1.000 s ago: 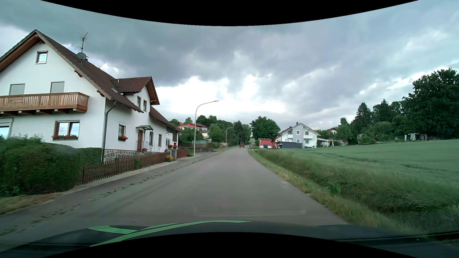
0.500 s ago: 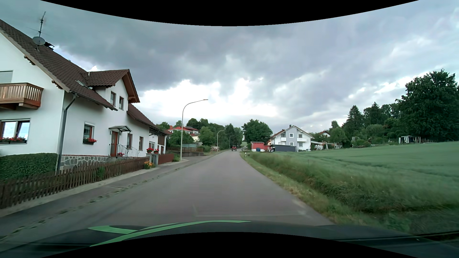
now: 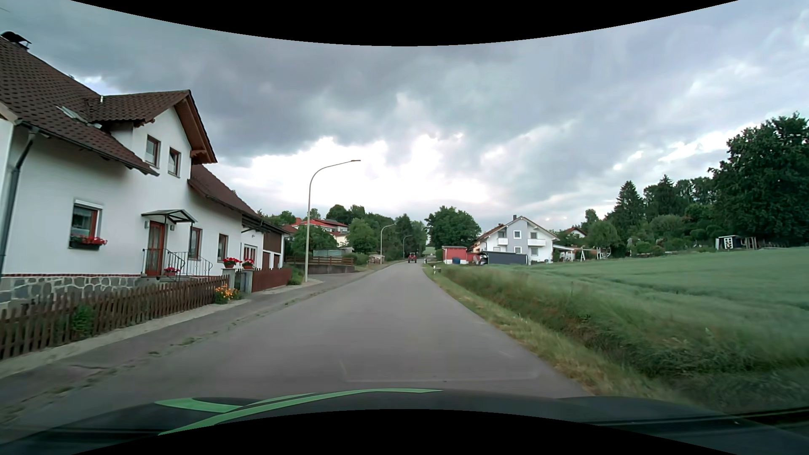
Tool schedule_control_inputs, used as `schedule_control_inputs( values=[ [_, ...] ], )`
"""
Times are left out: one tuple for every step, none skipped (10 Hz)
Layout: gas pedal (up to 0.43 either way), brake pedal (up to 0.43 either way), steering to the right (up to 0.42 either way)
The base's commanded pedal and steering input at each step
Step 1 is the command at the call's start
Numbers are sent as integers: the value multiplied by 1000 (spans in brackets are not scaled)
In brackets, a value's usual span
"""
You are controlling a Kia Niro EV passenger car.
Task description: Follow the waypoints while adhering to traffic rules and regulations
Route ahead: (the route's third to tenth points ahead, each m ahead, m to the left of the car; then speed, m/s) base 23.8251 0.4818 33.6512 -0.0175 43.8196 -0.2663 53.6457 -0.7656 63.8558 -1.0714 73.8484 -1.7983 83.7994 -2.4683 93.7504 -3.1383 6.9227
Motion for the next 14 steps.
schedule_control_inputs(
  values=[
    [299,0,4],
    [299,0,4],
    [299,0,4],
    [299,0,4],
    [299,0,4],
    [299,0,4],
    [299,0,4],
    [299,0,4],
    [299,0,4],
    [299,0,4],
    [299,0,4],
    [299,0,4],
    [299,0,4],
    [299,0,4]
  ],
)
